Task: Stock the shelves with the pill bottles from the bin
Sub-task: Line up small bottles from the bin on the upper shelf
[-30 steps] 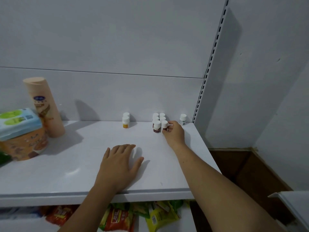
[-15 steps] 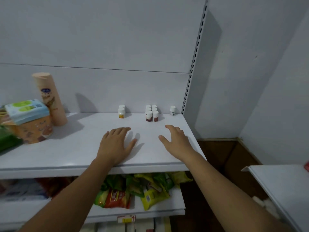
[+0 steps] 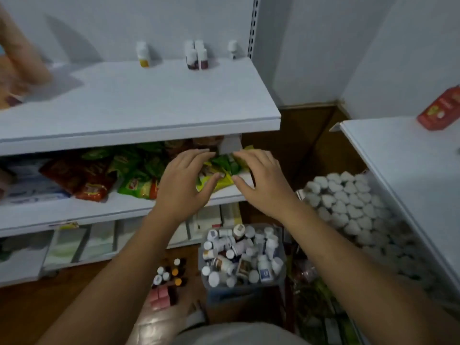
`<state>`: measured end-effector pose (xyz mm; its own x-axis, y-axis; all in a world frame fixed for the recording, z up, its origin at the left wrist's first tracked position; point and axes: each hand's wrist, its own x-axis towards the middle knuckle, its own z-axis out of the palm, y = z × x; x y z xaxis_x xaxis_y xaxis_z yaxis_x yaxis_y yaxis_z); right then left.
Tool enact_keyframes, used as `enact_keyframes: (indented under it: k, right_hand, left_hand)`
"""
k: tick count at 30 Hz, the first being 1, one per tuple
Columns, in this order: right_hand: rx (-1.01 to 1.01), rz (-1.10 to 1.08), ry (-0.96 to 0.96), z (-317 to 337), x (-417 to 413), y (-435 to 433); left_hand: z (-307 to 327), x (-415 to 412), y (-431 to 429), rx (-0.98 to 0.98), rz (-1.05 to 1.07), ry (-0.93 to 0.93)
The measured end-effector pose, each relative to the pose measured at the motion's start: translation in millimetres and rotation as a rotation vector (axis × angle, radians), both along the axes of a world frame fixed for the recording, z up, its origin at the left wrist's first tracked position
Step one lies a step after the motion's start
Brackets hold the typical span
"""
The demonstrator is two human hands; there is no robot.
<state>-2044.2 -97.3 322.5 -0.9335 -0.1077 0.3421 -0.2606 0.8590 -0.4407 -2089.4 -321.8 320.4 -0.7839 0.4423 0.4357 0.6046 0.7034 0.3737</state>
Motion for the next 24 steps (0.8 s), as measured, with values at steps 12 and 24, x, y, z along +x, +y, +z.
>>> enact_keyframes:
  k: [12, 24]
  right_hand:
    - [-0.107, -0.196, -0.878, -204.7, 72.6, 31.7]
    - [0.111, -0.224, -0.913, -342.5, 71.3, 20.6]
  left_hand:
    - [-216.5, 56.3, -5.3, -0.260, 0.029, -0.936]
    - [-337.9, 49.5, 60.8, -0.582, -0.002, -0.817]
